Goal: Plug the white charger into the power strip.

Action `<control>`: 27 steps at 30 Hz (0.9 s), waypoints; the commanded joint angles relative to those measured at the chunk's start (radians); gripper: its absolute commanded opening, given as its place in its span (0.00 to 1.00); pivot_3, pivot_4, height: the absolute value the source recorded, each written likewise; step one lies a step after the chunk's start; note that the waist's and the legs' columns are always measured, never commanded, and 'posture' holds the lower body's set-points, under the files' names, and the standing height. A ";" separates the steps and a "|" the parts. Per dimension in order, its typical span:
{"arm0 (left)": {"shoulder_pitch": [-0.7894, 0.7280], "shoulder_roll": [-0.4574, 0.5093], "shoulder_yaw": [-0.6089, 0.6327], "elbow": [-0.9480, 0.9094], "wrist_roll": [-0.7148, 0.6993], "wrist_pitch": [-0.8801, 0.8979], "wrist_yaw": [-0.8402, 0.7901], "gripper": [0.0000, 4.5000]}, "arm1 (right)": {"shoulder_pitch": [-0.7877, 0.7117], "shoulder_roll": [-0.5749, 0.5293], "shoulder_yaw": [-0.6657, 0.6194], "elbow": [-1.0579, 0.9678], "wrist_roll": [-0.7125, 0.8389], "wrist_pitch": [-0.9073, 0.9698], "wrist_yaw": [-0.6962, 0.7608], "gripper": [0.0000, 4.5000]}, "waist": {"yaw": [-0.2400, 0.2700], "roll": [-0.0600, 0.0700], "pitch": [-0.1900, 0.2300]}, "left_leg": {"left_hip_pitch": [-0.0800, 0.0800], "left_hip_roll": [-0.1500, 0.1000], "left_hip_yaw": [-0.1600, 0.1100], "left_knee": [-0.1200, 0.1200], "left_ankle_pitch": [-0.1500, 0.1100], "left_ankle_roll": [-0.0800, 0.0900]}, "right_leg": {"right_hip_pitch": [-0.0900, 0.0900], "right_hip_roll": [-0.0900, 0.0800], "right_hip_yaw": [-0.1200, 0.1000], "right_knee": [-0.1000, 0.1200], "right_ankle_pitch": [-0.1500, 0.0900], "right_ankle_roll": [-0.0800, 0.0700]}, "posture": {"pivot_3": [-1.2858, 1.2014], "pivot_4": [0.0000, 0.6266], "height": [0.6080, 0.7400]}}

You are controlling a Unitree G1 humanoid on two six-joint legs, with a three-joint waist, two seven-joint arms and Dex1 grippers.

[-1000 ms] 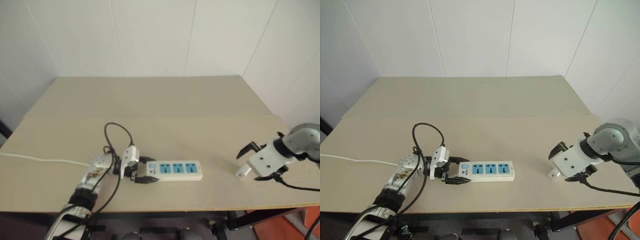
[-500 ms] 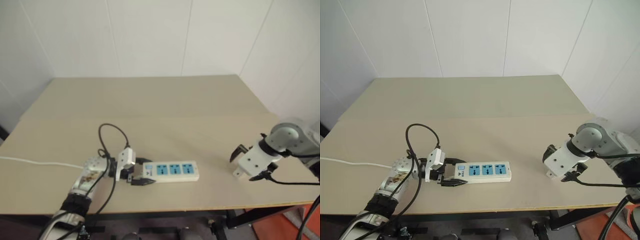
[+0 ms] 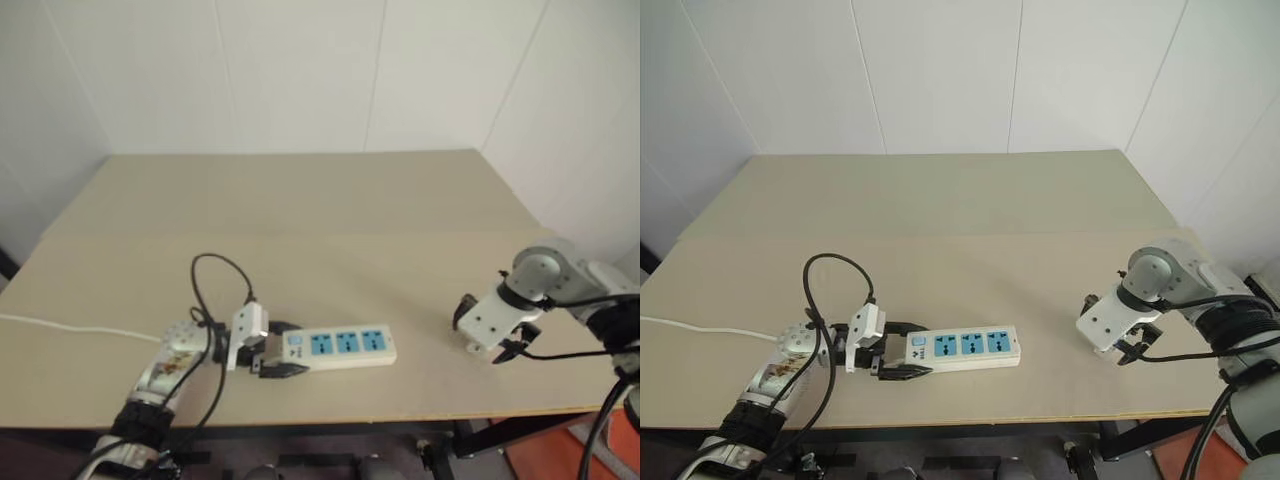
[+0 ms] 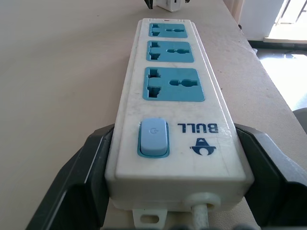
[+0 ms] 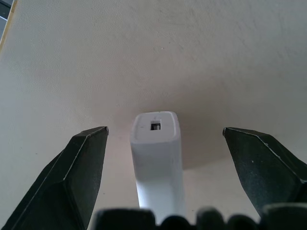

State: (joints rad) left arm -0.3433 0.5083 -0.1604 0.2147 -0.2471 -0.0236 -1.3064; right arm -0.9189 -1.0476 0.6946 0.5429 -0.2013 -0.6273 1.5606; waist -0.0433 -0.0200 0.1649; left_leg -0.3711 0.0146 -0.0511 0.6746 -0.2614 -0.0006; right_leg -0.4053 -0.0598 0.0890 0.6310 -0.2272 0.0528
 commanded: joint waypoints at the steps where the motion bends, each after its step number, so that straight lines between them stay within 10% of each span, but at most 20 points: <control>1: 0.010 0.020 -0.011 -0.017 0.014 0.009 0.007 0.73 | -0.008 -0.014 -0.010 -0.008 0.014 -0.009 0.054 1.00 | 0.000 0.000 0.000 | 0.000 0.000 0.000 0.000 0.000 0.000 | 0.000 0.000 0.000 0.000 0.000 0.000 | 0.52 0.24 1.00; 14: 0.001 0.017 -0.016 -0.004 0.023 0.001 0.018 0.73 | 0.009 -0.014 0.011 0.020 0.000 0.019 0.054 1.00 | 0.000 0.000 0.000 | 0.000 0.000 0.000 0.000 0.000 0.000 | 0.000 0.000 0.000 0.000 0.000 0.000 | 0.52 0.24 1.00; 27: 0.006 0.043 -0.018 -0.011 0.021 0.009 0.007 0.73 | 0.032 0.000 0.016 0.004 0.001 0.047 0.054 0.26 | 0.000 0.000 0.000 | 0.000 0.000 0.000 0.000 0.000 0.000 | 0.001 0.000 0.000 0.000 0.000 0.000 | 0.52 0.24 1.00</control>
State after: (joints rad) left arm -0.3429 0.5217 -0.1733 0.2099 -0.2468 -0.0184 -1.2974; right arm -0.9016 -1.0471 0.7170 0.5576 -0.2015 -0.5976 1.5621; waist -0.0428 -0.0200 0.1649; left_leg -0.3705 0.0146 -0.0514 0.6747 -0.2614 -0.0006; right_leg -0.4045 -0.0598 0.0887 0.6308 -0.2272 0.0527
